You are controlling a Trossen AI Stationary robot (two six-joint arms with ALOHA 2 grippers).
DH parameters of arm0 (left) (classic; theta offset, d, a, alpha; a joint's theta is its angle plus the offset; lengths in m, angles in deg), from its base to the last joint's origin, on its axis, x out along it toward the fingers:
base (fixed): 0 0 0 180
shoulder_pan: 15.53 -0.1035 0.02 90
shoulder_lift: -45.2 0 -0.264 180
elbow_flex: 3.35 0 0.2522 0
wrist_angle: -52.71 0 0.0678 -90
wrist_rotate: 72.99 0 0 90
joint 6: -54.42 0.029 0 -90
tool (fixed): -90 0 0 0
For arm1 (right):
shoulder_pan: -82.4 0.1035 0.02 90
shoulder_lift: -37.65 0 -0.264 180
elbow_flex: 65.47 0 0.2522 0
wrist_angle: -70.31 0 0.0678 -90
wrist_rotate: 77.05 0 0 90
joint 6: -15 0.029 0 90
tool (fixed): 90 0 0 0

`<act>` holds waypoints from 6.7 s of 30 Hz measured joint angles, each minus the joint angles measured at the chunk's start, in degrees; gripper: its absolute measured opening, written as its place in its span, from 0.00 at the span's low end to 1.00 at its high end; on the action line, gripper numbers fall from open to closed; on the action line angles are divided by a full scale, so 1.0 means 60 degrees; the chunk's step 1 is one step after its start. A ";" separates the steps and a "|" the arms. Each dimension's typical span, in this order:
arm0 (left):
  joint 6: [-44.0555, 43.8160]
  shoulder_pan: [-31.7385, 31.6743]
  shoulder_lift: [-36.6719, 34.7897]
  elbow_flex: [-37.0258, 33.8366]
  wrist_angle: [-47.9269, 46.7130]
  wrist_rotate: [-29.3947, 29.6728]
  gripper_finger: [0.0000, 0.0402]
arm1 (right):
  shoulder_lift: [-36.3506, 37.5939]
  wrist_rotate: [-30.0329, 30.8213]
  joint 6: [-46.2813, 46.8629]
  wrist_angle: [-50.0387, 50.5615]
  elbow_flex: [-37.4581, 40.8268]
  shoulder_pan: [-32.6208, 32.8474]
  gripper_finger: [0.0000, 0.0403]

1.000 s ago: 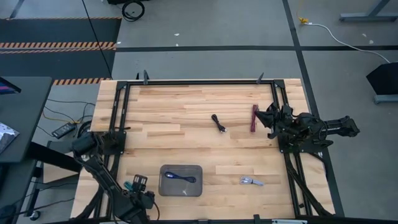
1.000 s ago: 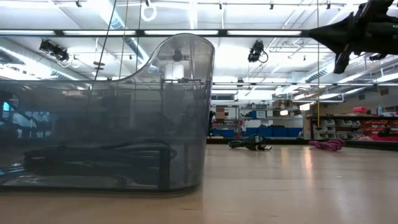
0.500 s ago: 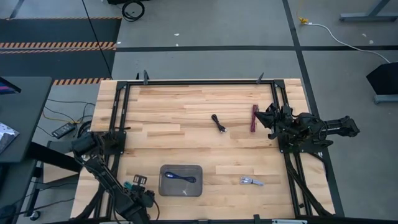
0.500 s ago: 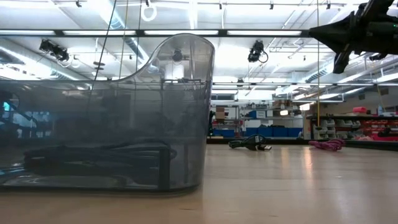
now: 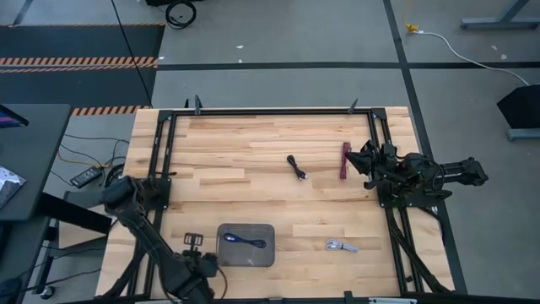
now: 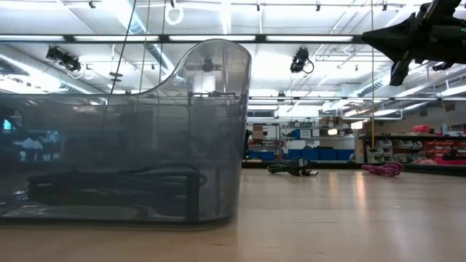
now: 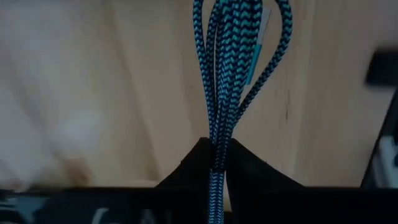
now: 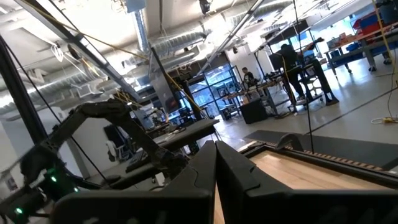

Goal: Pick and place USB-C Cables
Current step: Put the blue charger cable into the black bin, then put the red charger cable into the black bin

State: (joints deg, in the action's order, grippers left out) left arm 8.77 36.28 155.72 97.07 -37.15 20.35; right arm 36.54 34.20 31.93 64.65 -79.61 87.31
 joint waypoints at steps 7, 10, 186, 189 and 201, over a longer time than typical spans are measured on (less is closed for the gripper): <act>0.0956 -0.1392 -0.0007 0.2059 -0.0265 0.1432 0.08 | -0.0001 -0.0473 0.0251 0.0099 0.0000 0.0000 0.04; 0.0977 -0.1759 -0.0004 0.2631 -0.0888 0.1330 0.08 | -0.0002 -0.0804 0.0258 0.0161 0.0000 0.0000 0.04; 0.5178 -0.0291 -0.0066 0.3745 0.4017 1.1676 0.09 | -1.5292 -0.0979 -0.0395 1.0368 -1.2399 0.2722 0.04; 0.4963 -0.0367 -0.0066 0.3742 0.3754 1.1925 0.08 | -1.5900 -0.1195 -0.0868 1.0298 -1.3093 0.2783 0.04; 0.4459 -0.1493 -0.0066 0.3745 0.3229 1.2516 0.06 | -1.7823 -0.2032 -0.3118 1.1066 -1.4830 0.3330 0.04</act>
State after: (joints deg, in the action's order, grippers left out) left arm 35.52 27.33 155.33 119.53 -17.77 95.44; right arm -70.40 22.01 13.22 131.05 -168.59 107.29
